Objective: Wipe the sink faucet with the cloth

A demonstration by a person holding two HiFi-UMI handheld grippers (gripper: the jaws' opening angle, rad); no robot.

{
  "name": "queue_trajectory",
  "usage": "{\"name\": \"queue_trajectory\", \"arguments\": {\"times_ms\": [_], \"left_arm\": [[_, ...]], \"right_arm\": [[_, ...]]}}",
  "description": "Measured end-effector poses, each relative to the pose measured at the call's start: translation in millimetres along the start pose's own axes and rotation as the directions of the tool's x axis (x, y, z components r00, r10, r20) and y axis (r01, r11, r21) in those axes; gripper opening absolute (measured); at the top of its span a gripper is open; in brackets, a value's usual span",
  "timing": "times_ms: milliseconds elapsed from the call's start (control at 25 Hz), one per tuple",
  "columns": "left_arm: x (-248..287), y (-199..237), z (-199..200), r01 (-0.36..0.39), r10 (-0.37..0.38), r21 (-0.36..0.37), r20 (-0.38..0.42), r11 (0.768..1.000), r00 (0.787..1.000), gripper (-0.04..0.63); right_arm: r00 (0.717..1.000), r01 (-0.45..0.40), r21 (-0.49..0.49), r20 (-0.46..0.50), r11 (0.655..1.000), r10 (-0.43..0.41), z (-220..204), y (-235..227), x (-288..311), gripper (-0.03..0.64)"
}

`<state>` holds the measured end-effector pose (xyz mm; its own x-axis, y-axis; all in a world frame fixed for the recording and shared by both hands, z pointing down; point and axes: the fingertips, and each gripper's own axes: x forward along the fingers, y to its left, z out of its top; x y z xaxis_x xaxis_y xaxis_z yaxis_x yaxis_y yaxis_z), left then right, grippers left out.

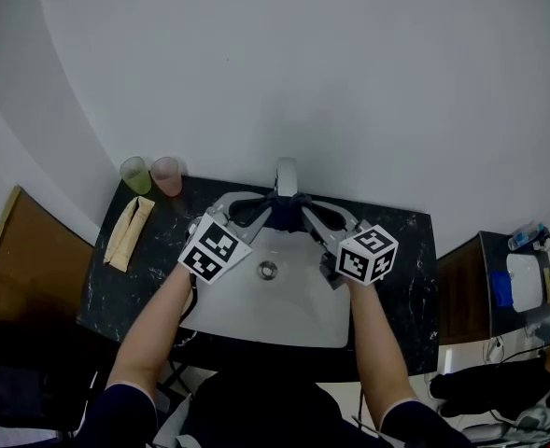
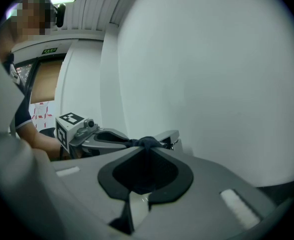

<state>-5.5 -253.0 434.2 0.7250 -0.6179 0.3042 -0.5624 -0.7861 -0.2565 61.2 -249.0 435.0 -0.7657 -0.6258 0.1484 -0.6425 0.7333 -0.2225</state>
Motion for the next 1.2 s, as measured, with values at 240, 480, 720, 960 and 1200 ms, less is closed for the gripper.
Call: {"name": "queue_trajectory", "arguments": {"times_ms": [240, 480, 720, 960, 1200], "left_arm": [[-7.8, -16.3, -16.7, 0.038, -0.038, -0.024, -0.025, 0.999, 0.999, 0.046], [-3.5, -22.6, -27.5, 0.048, -0.05, -0.035, -0.048, 0.998, 0.998, 0.048], [10.3, -11.6, -30.0, 0.038, -0.043, -0.075, -0.06, 0.996, 0.997, 0.048], [23.2, 3.9, -31.4, 0.019, -0.026, -0.121, -0.056, 0.993, 0.998, 0.048], [36.7, 18.4, -33.6, 0.015, -0.024, -0.156, -0.053, 0.988, 0.998, 0.048]], "right_arm": [[1.0, -0.008, 0.019, -0.03, 1.0, 0.008, -17.0, 13.9, -7.0, 0.032], [0.999, 0.012, 0.049, -0.046, 0.999, -0.01, -28.8, 10.7, -8.8, 0.032], [0.998, 0.038, 0.067, -0.05, 0.997, -0.035, -29.4, -3.8, 0.3, 0.032], [0.997, 0.065, 0.072, -0.048, 0.995, -0.061, -25.1, -20.2, 13.4, 0.032], [0.996, 0.078, 0.085, -0.043, 0.993, -0.074, -21.1, -36.8, 27.6, 0.032]]}}
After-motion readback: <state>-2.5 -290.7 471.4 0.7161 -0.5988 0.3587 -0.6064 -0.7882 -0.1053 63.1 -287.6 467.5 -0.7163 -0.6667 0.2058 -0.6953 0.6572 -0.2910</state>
